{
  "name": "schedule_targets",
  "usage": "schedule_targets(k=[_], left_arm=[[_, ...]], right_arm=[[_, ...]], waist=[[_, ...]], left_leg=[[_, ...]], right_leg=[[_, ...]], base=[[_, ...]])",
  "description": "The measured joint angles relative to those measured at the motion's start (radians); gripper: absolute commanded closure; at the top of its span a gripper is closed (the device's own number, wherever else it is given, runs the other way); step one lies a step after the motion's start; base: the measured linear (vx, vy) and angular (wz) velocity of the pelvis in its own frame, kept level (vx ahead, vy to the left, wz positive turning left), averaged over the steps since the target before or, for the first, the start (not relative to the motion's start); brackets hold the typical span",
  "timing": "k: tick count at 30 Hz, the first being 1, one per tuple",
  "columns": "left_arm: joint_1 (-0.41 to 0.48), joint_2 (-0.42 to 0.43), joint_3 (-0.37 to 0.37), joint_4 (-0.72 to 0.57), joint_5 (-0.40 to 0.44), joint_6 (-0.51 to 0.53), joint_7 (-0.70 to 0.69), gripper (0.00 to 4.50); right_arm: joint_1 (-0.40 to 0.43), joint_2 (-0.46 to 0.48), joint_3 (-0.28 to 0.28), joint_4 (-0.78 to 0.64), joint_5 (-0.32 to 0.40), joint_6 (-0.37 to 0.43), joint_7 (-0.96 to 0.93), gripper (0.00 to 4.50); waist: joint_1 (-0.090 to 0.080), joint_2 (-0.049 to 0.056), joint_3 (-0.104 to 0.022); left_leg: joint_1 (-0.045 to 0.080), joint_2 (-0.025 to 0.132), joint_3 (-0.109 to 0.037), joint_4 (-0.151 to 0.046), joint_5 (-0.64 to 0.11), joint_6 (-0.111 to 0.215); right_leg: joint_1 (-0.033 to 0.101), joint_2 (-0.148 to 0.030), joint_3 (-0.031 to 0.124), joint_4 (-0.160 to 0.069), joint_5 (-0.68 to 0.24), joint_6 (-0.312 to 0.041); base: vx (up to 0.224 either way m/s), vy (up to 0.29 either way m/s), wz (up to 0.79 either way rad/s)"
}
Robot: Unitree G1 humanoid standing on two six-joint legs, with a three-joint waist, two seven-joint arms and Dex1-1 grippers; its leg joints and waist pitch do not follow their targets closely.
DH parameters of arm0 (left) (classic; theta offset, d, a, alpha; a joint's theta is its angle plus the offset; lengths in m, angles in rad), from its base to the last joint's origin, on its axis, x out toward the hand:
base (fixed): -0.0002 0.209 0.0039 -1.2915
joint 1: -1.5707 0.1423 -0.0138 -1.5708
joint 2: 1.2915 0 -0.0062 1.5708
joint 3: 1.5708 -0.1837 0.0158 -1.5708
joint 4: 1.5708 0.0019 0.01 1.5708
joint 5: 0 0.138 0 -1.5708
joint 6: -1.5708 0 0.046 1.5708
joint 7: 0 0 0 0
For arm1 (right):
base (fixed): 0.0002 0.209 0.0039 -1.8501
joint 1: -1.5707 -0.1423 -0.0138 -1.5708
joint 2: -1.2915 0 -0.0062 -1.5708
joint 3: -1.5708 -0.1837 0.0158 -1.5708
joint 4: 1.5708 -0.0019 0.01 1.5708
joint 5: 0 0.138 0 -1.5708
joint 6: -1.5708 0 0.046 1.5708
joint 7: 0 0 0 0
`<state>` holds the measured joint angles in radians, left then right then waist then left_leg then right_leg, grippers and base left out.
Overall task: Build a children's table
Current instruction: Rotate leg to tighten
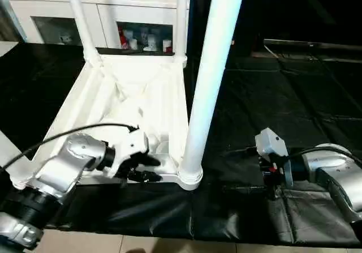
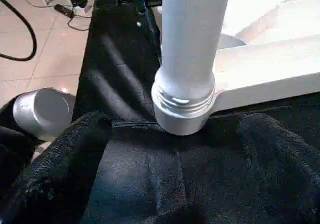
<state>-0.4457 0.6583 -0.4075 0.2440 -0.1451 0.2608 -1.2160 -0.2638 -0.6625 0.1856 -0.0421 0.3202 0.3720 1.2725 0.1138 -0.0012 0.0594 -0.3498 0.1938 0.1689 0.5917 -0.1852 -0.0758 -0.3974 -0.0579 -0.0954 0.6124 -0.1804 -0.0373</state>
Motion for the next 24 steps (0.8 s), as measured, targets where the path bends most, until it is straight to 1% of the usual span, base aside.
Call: schedule_targets(k=[2,3,6,9,10,13,16,18,20,21,24], left_arm=[[-0.003,0.002,-0.003,0.007,0.003,0.000,-0.014,3.17],[-0.003,0.004,-0.003,0.008,0.004,0.000,-0.017,3.17],[-0.003,0.011,-0.003,0.014,0.012,-0.006,-0.022,3.47],[-0.006,0.006,-0.003,0.035,0.022,-0.023,-0.022,3.60],[-0.010,0.001,-0.003,0.052,0.032,-0.030,-0.016,3.82],[-0.026,-0.008,-0.003,0.100,0.062,-0.051,0.017,4.00],[-0.040,-0.030,-0.001,0.119,0.074,-0.052,0.045,4.31],[-0.045,-0.047,-0.001,0.124,0.073,-0.048,0.044,4.32],[-0.046,-0.063,0.004,0.125,0.061,-0.041,0.045,4.46],[-0.044,-0.070,0.011,0.125,0.055,-0.041,0.045,4.46],[-0.037,-0.075,0.021,0.124,0.045,-0.041,0.031,4.46]], right_arm=[[0.002,0.000,0.000,-0.006,0.000,0.008,-0.003,0.00],[0.005,0.000,0.000,-0.011,0.000,0.010,-0.005,0.00],[0.023,0.000,0.000,-0.020,0.000,0.011,-0.012,0.00],[0.024,0.000,0.000,-0.020,-0.001,0.012,-0.020,0.00],[0.024,0.001,0.000,-0.020,-0.001,0.012,-0.023,0.00],[0.024,0.004,0.002,-0.020,-0.005,0.012,-0.031,0.00],[0.024,0.006,0.008,-0.020,-0.010,0.012,-0.032,0.00],[0.023,0.017,0.009,-0.018,-0.012,0.009,-0.043,0.00],[0.020,0.031,0.009,-0.009,-0.013,0.008,-0.057,0.00],[0.018,0.033,0.009,-0.001,-0.013,0.007,-0.062,0.00],[0.002,0.044,0.010,0.024,-0.018,0.005,-0.072,0.00]], waist=[[0.000,0.003,-0.002],[0.000,0.003,-0.002],[0.000,0.004,-0.003],[0.000,0.005,-0.003],[0.000,0.005,-0.003],[0.001,0.005,-0.003],[-0.001,0.005,-0.003],[-0.004,0.005,-0.003],[-0.008,0.006,-0.004],[-0.009,0.006,-0.004],[-0.010,0.008,-0.005]], left_leg=[[0.000,0.000,0.000,0.000,0.000,0.000],[0.000,0.000,0.000,0.000,0.000,0.000],[0.000,0.000,0.000,0.000,0.000,0.000],[0.001,0.000,0.000,0.000,0.000,0.000],[0.001,0.000,0.000,0.000,0.000,0.000],[0.001,0.000,-0.001,0.000,0.000,0.000],[0.001,0.000,-0.001,0.001,0.000,0.000],[0.001,0.000,-0.001,0.003,0.000,0.000],[-0.001,0.000,-0.001,0.004,0.000,0.000],[0.000,0.000,-0.001,0.004,0.000,0.001],[-0.001,0.000,-0.001,0.004,0.000,0.001]], right_leg=[[0.000,0.000,0.000,0.000,0.000,0.000],[0.000,0.000,0.000,0.000,0.000,0.000],[0.000,0.000,0.000,0.000,0.000,0.000],[0.001,0.000,0.000,0.000,0.000,0.000],[0.001,0.000,0.000,0.000,0.000,0.000],[0.002,0.000,-0.001,-0.001,0.000,0.000],[0.002,0.000,-0.002,-0.003,0.000,0.000],[0.002,-0.001,-0.002,-0.003,0.000,0.001],[0.002,-0.002,-0.002,-0.003,0.000,0.001],[0.002,-0.002,-0.002,-0.003,0.000,0.001],[0.001,-0.002,-0.002,-0.001,0.001,0.001]], base=[[0.000,0.000,0.00],[0.000,0.000,0.00],[0.000,0.000,0.00],[0.000,0.000,0.00],[0.000,0.000,0.00],[0.000,0.000,0.00],[0.000,0.000,0.00],[0.000,0.000,0.00],[0.000,0.000,0.00],[0.000,0.000,0.00],[0.000,0.000,0.00]])
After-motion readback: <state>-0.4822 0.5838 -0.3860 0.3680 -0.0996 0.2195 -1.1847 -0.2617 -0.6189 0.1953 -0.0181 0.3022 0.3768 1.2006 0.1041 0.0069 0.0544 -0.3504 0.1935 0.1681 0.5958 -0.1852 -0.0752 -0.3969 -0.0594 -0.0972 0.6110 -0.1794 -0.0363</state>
